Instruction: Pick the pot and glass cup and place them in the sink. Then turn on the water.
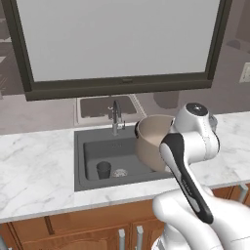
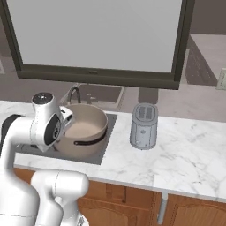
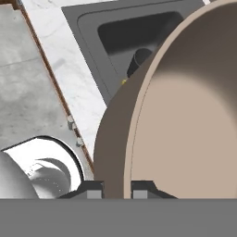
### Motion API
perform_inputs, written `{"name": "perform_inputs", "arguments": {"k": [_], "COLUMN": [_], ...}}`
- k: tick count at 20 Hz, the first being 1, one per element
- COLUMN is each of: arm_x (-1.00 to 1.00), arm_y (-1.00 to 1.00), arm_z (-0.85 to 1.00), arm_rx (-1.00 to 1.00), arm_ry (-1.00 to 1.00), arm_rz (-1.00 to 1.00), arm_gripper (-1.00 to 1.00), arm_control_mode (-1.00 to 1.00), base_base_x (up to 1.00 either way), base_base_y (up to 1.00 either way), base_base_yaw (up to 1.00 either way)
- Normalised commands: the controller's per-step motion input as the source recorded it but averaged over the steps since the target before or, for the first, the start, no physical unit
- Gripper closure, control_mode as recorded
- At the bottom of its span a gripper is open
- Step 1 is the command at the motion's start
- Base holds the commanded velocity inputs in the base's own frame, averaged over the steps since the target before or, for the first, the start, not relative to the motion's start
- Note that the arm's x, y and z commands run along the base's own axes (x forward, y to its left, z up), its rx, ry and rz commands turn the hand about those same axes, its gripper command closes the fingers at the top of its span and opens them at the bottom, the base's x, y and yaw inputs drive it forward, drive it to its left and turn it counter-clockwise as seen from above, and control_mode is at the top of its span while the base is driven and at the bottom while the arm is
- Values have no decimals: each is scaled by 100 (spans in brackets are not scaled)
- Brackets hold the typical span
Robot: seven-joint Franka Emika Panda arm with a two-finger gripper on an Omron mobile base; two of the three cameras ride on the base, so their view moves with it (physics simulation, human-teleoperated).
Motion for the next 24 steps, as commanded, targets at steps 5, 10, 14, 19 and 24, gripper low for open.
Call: {"name": "perform_inputs", "arguments": {"k": [5, 10, 14, 19, 24], "arm_x": [38, 35, 30, 16, 22], "arm_y": [24, 16, 4, 0, 0], "arm_z": [-4, -4, -1, -10, -18], "arm_rx": [-2, 0, 0, 0, 0], "arm_ry": [2, 3, 2, 0, 0], "arm_rz": [4, 3, 3, 5, 5], "arm_gripper": [100, 100, 100, 100, 100], "arm_control_mode": [-100, -100, -100, -100, -100], "base_base_x": [0, 0, 0, 0, 0], "base_base_y": [0, 0, 0, 0, 0], "base_base_yaw": [0, 0, 0, 0, 0]}}
